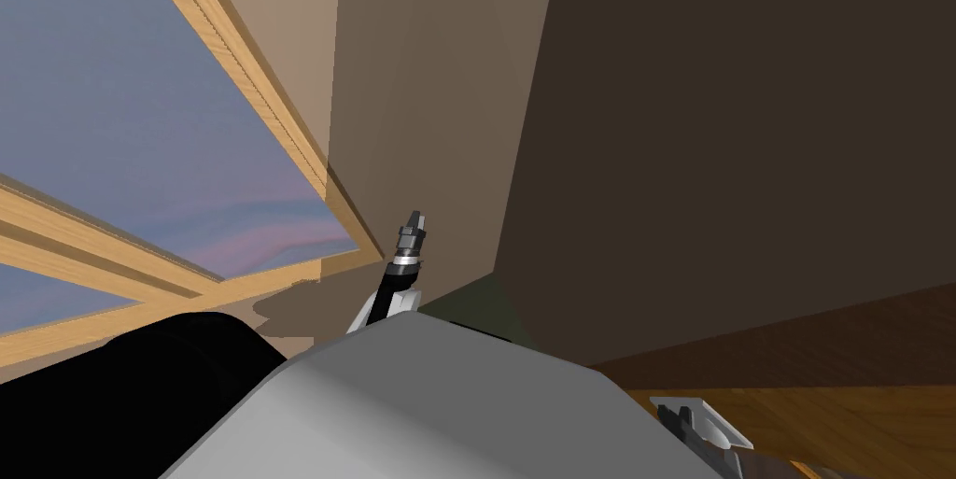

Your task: Pull the door open

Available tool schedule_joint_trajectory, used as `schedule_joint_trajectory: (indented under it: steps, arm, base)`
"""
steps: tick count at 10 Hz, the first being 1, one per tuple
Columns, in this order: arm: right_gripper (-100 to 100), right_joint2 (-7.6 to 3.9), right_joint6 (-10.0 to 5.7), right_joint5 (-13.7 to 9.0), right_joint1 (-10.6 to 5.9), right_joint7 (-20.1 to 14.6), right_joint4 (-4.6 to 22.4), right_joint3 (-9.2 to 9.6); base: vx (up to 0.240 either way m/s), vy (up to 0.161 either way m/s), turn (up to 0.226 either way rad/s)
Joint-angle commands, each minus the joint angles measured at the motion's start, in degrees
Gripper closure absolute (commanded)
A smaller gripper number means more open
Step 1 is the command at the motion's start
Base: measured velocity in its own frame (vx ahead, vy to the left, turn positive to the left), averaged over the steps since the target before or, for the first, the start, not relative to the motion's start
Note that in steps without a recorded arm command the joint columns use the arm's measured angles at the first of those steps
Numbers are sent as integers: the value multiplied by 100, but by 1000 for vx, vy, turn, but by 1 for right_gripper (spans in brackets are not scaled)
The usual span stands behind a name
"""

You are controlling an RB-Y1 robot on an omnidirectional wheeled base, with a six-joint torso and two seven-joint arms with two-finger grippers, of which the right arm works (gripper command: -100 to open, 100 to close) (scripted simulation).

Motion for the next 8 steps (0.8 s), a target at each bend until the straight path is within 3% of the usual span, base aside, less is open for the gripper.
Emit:
schedule_joint_trajectory:
  steps: [1,3,4,8]
  arm:
    - [100,14,21,10,-27,-2,-3,24]
    - [100,14,21,10,-27,-2,-3,24]
    - [100,-40,-14,64,20,-92,-18,89]
    - [100,-132,-53,213,69,-299,-61,292]
  base:
    - [-4,-3,19]
    - [0,0,0]
    - [-33,74,-16]
    - [-118,121,-4]
